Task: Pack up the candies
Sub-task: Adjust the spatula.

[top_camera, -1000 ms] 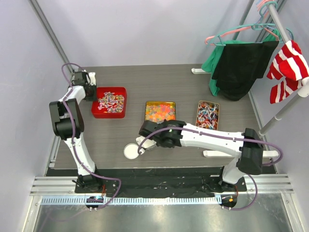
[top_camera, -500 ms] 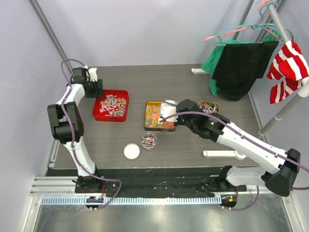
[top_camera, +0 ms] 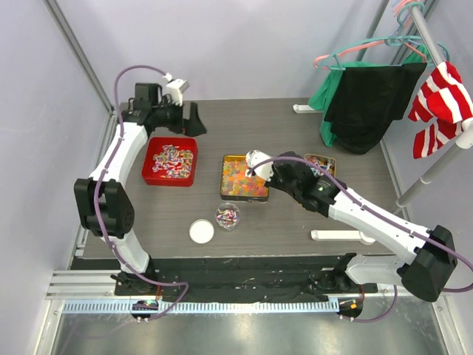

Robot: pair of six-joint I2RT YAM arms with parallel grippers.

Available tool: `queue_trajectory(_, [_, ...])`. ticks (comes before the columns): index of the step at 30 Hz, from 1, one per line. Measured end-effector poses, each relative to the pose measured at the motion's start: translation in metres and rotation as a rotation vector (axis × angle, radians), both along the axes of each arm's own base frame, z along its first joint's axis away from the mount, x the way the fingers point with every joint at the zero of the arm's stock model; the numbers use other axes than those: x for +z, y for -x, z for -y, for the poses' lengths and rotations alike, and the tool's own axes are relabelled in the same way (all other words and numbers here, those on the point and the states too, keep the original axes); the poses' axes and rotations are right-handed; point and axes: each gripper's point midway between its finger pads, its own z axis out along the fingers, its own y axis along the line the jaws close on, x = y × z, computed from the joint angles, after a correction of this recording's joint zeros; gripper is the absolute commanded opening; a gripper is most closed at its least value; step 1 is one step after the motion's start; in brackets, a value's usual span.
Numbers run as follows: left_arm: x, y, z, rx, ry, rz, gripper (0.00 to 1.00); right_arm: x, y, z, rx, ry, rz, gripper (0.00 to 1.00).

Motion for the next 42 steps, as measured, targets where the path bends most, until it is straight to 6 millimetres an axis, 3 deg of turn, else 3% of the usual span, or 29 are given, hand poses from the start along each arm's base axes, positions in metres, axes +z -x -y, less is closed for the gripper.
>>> queue_trajectory(3, [0.044,0.013,0.051,-0.152,0.118,0.053,1.00,-0.001,-0.004,-0.006,-0.008,-0.033,0.002,0.01])
queue_trajectory(6, [0.062,0.022,0.081,-0.243,0.202,0.042,0.97,0.000,-0.006,-0.012,-0.013,-0.072,0.006,0.01])
queue_trajectory(9, [0.054,0.026,0.104,-0.296,0.250,-0.017,0.92,0.004,-0.007,-0.017,-0.015,-0.104,0.008,0.01])
queue_trajectory(13, [0.016,0.029,0.131,-0.336,0.290,-0.157,0.81,0.016,-0.010,-0.025,-0.012,-0.150,0.019,0.01])
queue_trajectory(16, [-0.006,0.033,0.144,-0.349,0.311,-0.243,0.80,0.023,-0.012,-0.029,-0.006,-0.171,0.027,0.01])
queue_trajectory(19, [-0.012,0.039,0.155,-0.369,0.335,-0.286,0.81,0.025,-0.014,-0.032,-0.002,-0.182,0.034,0.01])
queue_trajectory(33, [0.015,0.035,0.167,-0.376,0.408,-0.237,0.79,0.023,-0.004,-0.029,0.040,-0.169,0.017,0.01])
queue_trajectory(42, [0.021,0.050,0.170,-0.426,0.465,-0.259,0.64,0.012,-0.005,-0.025,0.030,-0.139,0.011,0.01])
